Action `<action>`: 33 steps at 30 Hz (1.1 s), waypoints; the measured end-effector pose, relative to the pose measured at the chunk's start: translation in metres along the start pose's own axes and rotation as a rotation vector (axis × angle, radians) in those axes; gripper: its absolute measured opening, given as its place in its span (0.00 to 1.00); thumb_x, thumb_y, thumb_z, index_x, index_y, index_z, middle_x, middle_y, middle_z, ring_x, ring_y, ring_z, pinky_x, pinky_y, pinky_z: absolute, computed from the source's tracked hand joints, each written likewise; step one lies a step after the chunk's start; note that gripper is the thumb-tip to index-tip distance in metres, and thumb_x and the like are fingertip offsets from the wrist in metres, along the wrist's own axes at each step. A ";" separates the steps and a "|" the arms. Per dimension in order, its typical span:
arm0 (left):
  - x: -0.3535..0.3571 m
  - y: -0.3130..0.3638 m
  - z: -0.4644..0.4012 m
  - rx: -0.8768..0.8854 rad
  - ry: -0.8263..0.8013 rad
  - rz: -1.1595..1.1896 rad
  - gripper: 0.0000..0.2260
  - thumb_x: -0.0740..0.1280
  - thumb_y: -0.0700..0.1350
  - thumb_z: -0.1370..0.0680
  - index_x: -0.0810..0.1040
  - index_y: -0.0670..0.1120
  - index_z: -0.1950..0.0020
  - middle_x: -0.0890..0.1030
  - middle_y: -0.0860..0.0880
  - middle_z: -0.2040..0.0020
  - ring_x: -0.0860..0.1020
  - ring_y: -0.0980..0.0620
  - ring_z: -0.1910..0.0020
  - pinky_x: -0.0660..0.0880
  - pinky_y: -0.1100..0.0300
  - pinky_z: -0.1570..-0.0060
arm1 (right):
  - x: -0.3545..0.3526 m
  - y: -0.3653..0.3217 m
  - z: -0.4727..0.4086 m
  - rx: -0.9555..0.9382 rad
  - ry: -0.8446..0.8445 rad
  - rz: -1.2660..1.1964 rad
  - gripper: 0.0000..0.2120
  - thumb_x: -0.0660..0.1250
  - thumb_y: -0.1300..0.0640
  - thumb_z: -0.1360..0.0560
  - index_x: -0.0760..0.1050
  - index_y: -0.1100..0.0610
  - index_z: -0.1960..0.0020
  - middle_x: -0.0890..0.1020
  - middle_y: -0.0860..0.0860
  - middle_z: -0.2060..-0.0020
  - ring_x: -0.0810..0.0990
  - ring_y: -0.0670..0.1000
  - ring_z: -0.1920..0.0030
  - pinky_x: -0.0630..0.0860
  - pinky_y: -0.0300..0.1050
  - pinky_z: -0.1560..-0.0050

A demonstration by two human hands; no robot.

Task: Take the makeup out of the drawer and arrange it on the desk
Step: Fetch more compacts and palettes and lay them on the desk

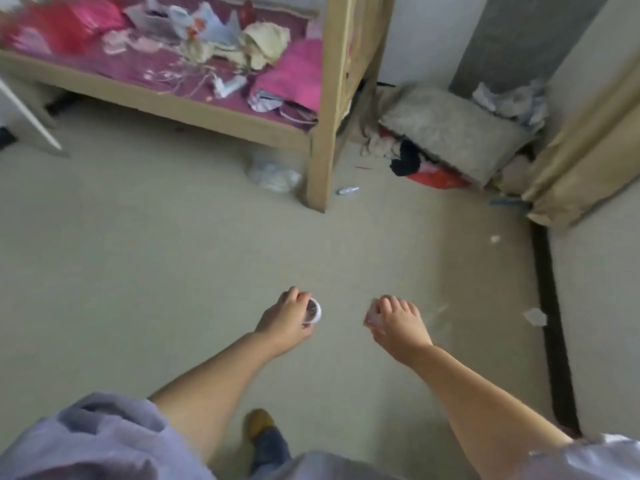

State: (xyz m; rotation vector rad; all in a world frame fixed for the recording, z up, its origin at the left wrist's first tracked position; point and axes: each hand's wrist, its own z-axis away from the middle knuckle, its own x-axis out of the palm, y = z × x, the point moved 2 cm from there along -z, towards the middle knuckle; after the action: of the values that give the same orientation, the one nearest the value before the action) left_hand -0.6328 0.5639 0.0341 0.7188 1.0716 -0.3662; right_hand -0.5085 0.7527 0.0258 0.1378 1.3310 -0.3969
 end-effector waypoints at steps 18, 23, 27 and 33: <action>-0.176 -0.419 0.035 -0.570 0.320 0.036 0.20 0.63 0.48 0.25 0.67 0.47 0.34 0.69 0.48 0.38 0.70 0.50 0.40 0.74 0.60 0.50 | -0.022 -0.434 -0.314 -0.773 -0.008 0.112 0.24 0.63 0.50 0.26 0.65 0.57 0.33 0.71 0.50 0.36 0.68 0.53 0.33 0.55 0.46 0.28; -0.222 -0.511 0.007 -0.692 0.377 0.098 0.21 0.64 0.47 0.25 0.69 0.43 0.33 0.71 0.46 0.39 0.73 0.48 0.42 0.76 0.58 0.51 | -0.031 -0.533 -0.419 -0.923 -0.008 0.149 0.23 0.61 0.49 0.25 0.66 0.57 0.33 0.73 0.50 0.38 0.70 0.53 0.35 0.57 0.47 0.29; -0.259 -0.581 -0.001 -0.802 0.437 0.158 0.19 0.63 0.48 0.24 0.68 0.45 0.34 0.70 0.47 0.39 0.71 0.49 0.41 0.75 0.58 0.50 | -0.042 -0.615 -0.487 -1.060 0.010 0.172 0.23 0.67 0.49 0.27 0.70 0.59 0.36 0.76 0.51 0.43 0.75 0.54 0.41 0.64 0.50 0.32; -0.289 -0.680 -0.003 -0.930 0.453 0.209 0.21 0.64 0.50 0.23 0.67 0.46 0.32 0.69 0.48 0.37 0.72 0.51 0.42 0.73 0.61 0.49 | -0.046 -0.734 -0.559 -1.278 0.084 0.135 0.28 0.80 0.48 0.47 0.73 0.55 0.53 0.79 0.46 0.62 0.81 0.49 0.63 0.80 0.45 0.55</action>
State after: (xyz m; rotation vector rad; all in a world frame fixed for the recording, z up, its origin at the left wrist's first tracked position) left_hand -1.1701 0.0576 0.0502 0.0584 1.4075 0.4918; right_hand -1.2910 0.2624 0.0282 -0.8222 1.4269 0.6158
